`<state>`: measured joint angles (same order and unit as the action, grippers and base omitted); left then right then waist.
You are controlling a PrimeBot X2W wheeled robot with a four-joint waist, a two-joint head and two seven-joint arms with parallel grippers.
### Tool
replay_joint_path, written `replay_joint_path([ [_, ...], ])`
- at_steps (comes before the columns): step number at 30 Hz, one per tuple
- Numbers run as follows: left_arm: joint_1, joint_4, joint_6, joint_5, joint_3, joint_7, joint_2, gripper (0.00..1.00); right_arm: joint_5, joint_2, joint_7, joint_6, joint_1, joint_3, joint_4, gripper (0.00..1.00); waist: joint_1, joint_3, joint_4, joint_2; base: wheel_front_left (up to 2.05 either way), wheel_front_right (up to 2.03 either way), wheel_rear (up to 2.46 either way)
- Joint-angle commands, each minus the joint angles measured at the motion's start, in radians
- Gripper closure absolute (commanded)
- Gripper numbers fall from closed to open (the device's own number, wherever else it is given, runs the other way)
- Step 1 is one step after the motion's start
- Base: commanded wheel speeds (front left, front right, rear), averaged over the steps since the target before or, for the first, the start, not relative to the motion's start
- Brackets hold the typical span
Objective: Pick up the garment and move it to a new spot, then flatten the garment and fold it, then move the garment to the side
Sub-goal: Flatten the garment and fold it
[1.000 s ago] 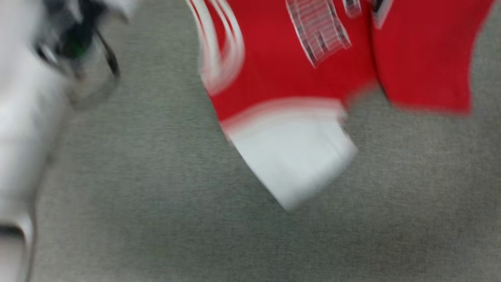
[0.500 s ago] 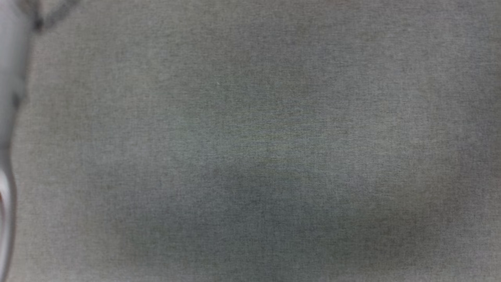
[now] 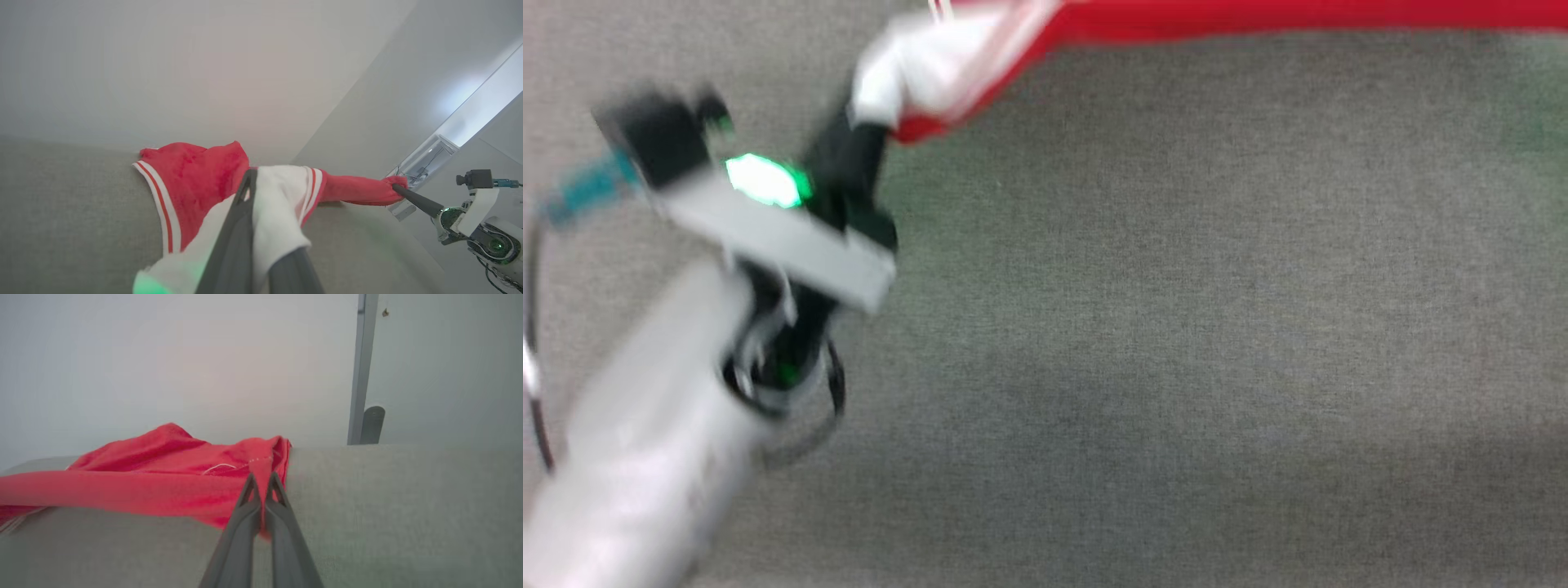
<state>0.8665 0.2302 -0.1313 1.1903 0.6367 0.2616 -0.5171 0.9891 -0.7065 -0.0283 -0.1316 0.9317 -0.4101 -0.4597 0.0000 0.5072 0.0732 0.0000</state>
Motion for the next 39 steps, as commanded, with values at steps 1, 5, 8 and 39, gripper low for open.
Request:
replay_joint_path([
  [1,-0.059,-0.03,0.002,-0.017,-0.014,0.004,-0.005,1.0,0.031,-0.016,-0.004,0.002,-0.063,0.01,0.039,1.0,0.0,-0.021,0.006,0.0,0.0,0.0,0.0],
  [5,-0.22,-0.112,0.002,-0.086,-0.048,0.004,-0.002,1.0,0.073,-0.087,0.0,0.002,-0.257,0.037,0.187,1.0,0.0,-0.056,0.002,0.0,0.0,0.0,0.0],
  [8,-0.332,-0.162,0.002,-0.127,-0.083,0.003,-0.002,1.0,0.086,-0.1,0.012,0.002,-0.378,0.085,0.265,1.0,0.0,-0.084,-0.009,0.0,0.0,0.0,0.0],
  [39,-0.749,-0.598,0.039,-0.271,-0.219,-0.067,-0.065,1.0,-0.157,0.217,-0.373,0.002,-0.914,0.616,0.837,1.0,0.0,-0.101,-0.051,0.0,0.0,0.0,0.0],
])
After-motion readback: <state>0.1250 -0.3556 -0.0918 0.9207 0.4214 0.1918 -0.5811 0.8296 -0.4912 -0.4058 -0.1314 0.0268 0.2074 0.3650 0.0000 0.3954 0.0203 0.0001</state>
